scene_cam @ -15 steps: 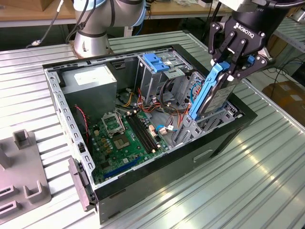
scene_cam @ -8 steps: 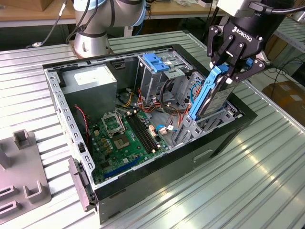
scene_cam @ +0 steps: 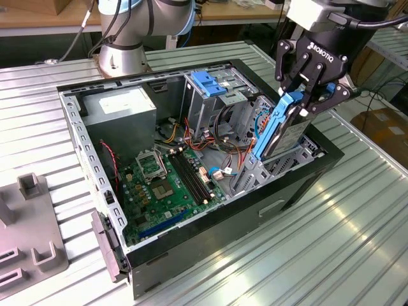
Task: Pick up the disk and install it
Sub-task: 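Insert the disk into the insertion slot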
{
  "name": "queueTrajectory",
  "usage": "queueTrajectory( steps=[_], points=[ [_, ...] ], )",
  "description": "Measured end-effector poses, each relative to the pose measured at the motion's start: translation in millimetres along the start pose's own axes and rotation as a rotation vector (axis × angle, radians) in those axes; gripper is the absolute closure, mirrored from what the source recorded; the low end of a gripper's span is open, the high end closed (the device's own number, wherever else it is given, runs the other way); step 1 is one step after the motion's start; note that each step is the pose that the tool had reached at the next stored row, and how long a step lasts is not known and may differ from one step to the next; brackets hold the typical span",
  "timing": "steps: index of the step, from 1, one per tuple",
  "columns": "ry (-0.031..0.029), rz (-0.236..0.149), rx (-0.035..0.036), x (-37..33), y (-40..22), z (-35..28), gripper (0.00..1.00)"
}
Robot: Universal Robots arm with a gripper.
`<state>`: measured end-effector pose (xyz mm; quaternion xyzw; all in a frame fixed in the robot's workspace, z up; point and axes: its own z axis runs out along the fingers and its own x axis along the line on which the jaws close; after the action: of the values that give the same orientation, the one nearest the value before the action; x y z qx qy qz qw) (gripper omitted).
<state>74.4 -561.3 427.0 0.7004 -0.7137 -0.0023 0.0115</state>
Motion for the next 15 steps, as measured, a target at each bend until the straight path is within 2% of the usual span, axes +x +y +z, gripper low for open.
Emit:
queueTrajectory(
  steps=[10,15],
  points=[
    [0.0,0.0,0.0,1.3,-0.3,14.5,0.63],
    [-0.0001,0.0,0.0,2.0,-0.6,24.8,0.63]
  ],
)
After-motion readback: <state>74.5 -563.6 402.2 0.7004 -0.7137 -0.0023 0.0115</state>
